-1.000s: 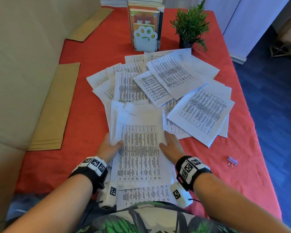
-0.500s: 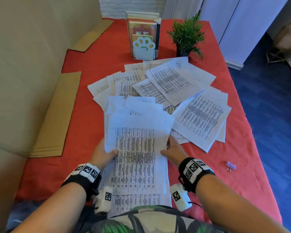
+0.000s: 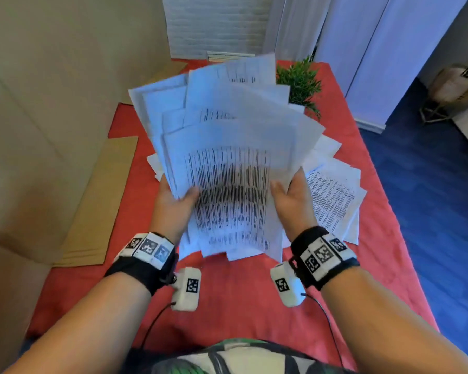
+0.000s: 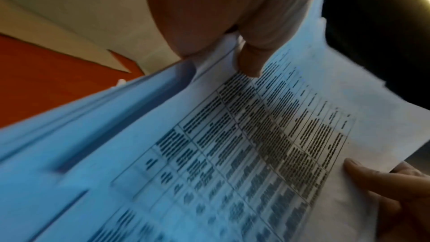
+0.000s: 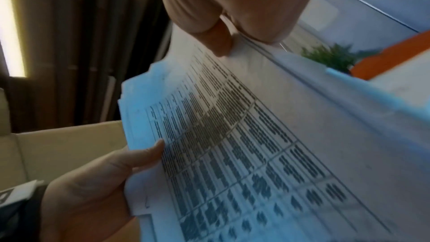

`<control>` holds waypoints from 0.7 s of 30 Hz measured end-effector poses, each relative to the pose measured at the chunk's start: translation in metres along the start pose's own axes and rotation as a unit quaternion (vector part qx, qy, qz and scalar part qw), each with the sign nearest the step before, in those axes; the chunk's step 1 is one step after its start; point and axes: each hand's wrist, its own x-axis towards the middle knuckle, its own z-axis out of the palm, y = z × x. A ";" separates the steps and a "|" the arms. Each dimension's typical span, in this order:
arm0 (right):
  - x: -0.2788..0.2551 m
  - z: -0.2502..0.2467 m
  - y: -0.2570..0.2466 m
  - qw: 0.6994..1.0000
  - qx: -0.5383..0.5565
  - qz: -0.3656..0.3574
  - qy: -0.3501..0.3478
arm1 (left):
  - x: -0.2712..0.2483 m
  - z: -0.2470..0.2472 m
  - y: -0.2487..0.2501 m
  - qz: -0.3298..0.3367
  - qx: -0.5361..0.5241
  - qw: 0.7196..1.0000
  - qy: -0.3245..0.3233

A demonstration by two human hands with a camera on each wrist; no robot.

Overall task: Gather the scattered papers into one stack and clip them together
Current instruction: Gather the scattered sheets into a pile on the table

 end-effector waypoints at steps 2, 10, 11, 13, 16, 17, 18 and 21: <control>0.000 -0.006 -0.004 0.999 0.036 -0.008 0.003 | -0.002 0.004 0.002 0.023 -0.026 0.999 -0.020; -0.021 -0.026 0.032 0.989 0.103 0.089 0.064 | -0.024 0.021 -0.020 0.008 -0.038 0.996 -0.075; -0.020 -0.027 0.035 0.987 0.110 0.099 0.059 | -0.024 0.023 -0.020 -0.004 -0.041 0.997 -0.073; -0.019 -0.028 0.038 0.985 0.108 0.122 0.052 | -0.021 0.030 -0.019 -0.023 -0.047 0.997 -0.059; -0.017 -0.028 0.040 0.979 0.118 0.158 0.045 | -0.017 0.036 -0.016 -0.035 -0.076 0.996 -0.035; -0.016 -0.029 0.042 0.977 0.122 0.170 0.047 | -0.016 0.036 -0.015 -0.037 -0.089 0.995 -0.021; -0.015 -0.031 0.044 0.975 0.123 0.179 0.045 | -0.016 0.036 -0.014 -0.036 -0.104 0.994 -0.008; -0.015 -0.034 0.044 0.972 0.116 0.204 0.027 | -0.014 0.034 -0.010 -0.013 -0.150 0.989 0.009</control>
